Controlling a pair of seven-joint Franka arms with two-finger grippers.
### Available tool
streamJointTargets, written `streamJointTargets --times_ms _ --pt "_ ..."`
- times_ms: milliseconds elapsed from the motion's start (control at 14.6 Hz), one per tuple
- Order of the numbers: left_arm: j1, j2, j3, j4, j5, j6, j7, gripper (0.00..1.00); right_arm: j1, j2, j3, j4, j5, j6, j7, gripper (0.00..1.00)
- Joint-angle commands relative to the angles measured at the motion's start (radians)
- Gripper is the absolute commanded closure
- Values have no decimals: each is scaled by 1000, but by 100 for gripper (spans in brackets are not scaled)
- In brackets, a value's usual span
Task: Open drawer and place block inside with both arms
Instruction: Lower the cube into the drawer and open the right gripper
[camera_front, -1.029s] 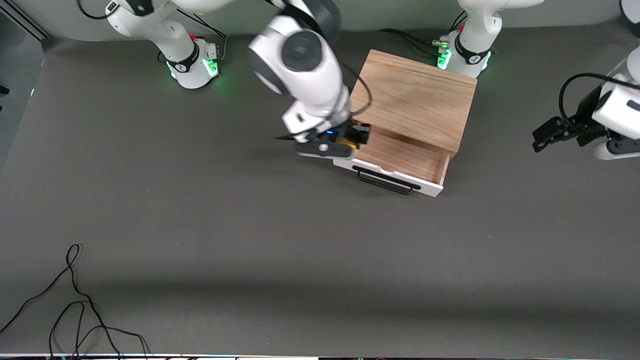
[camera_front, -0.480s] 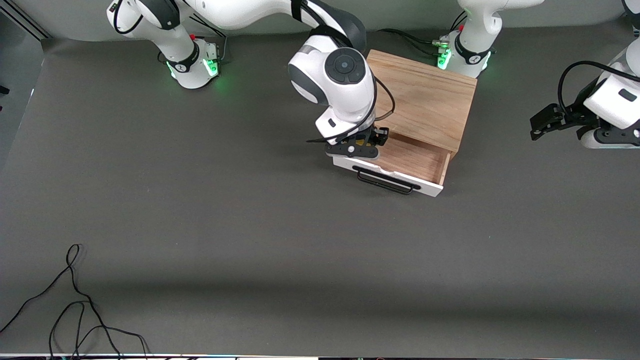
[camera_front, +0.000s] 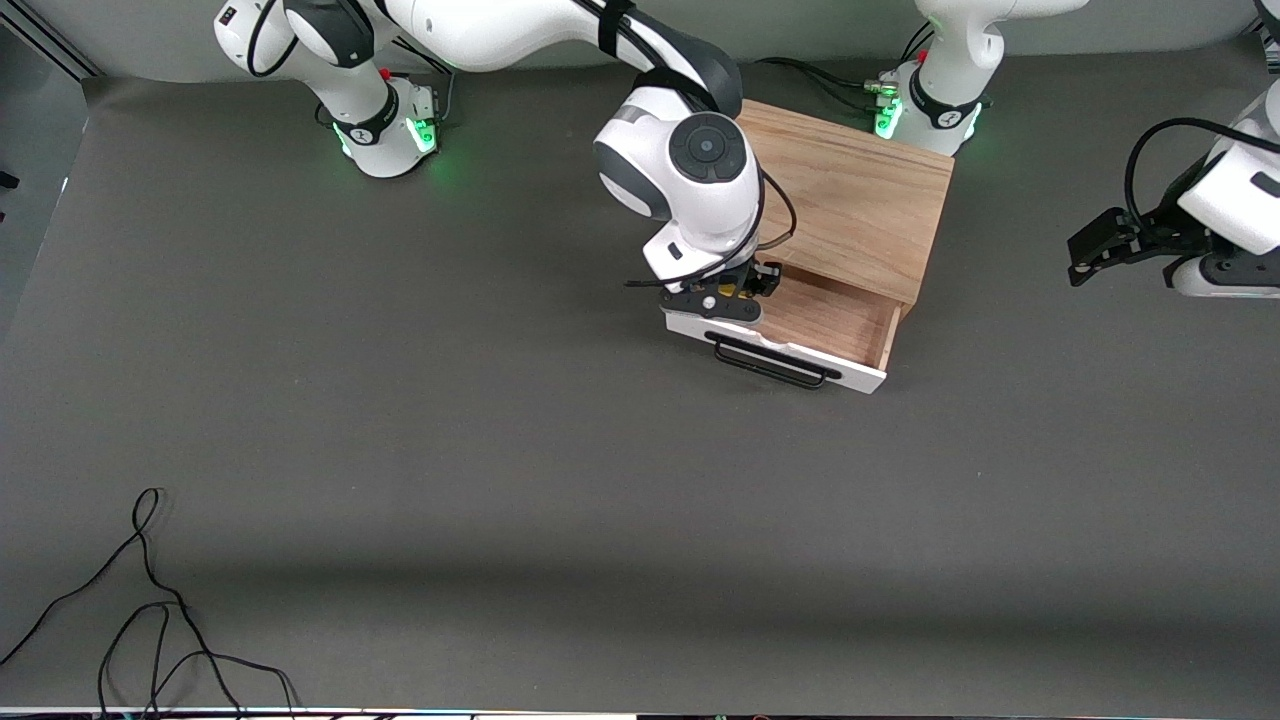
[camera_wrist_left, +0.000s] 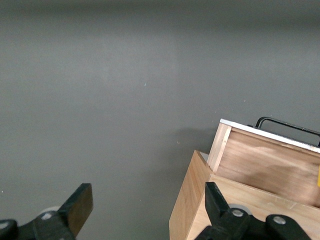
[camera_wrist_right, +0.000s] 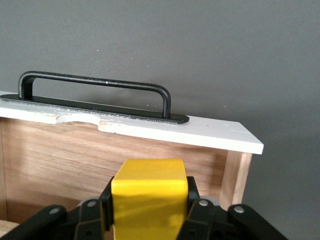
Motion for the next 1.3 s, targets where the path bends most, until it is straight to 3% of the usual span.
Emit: streamJointTargets --times_ms 0,206,412,892,961,1029,1098,1167,1235 --pt "-21 43 9 77 18 -10 18 0 20 36 -10 40 -35 21 46 84" --pt "-38 49 15 75 22 -10 18 0 35 53 -10 39 -54 46 70 83" --pt "-98 49 78 74 39 -11 20 0 38 66 -10 37 -61 60 75 81" --pt "-96 62 78 78 39 -22 20 0 55 110 -10 36 -96 103 110 72" --pt "-98 63 76 80 39 -23 18 0 55 112 -10 36 -96 103 110 60" --pt "-99 64 76 80 39 -22 18 0 63 110 -12 36 -98 103 110 54" --pt "-99 64 76 80 39 -26 18 0 64 109 -12 34 -109 103 110 16" --pt "-98 63 76 78 39 -26 18 0 64 106 -10 34 -148 101 109 0" --pt "-95 64 76 80 39 -26 18 0 64 101 -9 34 -161 98 110 0"
